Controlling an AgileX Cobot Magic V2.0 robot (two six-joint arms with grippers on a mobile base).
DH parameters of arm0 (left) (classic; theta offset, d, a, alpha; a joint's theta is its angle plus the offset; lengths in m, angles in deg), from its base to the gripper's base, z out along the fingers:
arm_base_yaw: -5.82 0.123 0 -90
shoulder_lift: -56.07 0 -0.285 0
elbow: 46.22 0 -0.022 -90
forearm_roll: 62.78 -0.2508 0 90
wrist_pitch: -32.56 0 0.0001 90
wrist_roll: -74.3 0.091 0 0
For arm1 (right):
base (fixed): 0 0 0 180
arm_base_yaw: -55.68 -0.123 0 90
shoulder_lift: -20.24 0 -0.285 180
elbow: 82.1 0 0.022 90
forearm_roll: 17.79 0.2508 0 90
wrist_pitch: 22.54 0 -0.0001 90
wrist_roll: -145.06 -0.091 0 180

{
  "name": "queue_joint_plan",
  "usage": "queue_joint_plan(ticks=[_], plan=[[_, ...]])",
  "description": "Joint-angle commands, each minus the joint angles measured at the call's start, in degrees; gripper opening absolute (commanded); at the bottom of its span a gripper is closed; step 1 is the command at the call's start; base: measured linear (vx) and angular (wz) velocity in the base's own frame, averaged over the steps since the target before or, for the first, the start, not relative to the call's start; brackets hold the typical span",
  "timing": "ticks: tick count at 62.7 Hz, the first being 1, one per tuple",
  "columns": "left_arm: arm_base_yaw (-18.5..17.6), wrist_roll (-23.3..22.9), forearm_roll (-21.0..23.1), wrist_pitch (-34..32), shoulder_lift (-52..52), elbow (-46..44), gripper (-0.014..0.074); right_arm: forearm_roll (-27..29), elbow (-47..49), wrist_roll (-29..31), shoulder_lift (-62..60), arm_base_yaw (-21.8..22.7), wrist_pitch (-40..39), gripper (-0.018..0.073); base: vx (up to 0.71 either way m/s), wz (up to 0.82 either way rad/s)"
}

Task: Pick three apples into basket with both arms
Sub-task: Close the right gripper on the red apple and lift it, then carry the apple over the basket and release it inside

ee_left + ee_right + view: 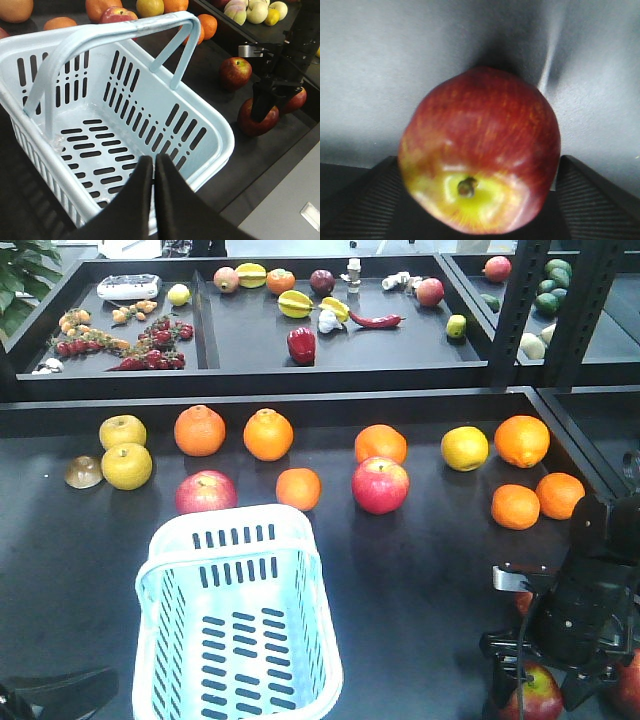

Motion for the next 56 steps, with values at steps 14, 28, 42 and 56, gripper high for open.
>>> queue_joint_plan(ticks=[14, 28, 42, 56], plan=[[-0.3, -0.1, 0.5, 0.3, 0.1, -1.6, -0.0007, 1.6, 1.2, 1.8, -5.1, 0.1, 0.9, 0.0251, 0.00, 0.00], [-0.3, -0.1, 0.5, 0.3, 0.1, -1.6, -0.0007, 5.7, 1.2, 7.2, -14.5, 0.1, 2.8, -0.0013, 0.00, 0.00], [-0.3, 0.0, 0.5, 0.2, 0.1, -1.6, -0.0007, 35.1, 1.2, 26.5, -28.0, -0.1, 8.4, -0.0006, 0.00, 0.00], [-0.3, 0.0, 0.5, 0.3, 0.1, -1.6, -0.0007, 50.4, 1.2, 36.9, -32.1, -13.3, 4.3, -0.0005, 0.00, 0.00]])
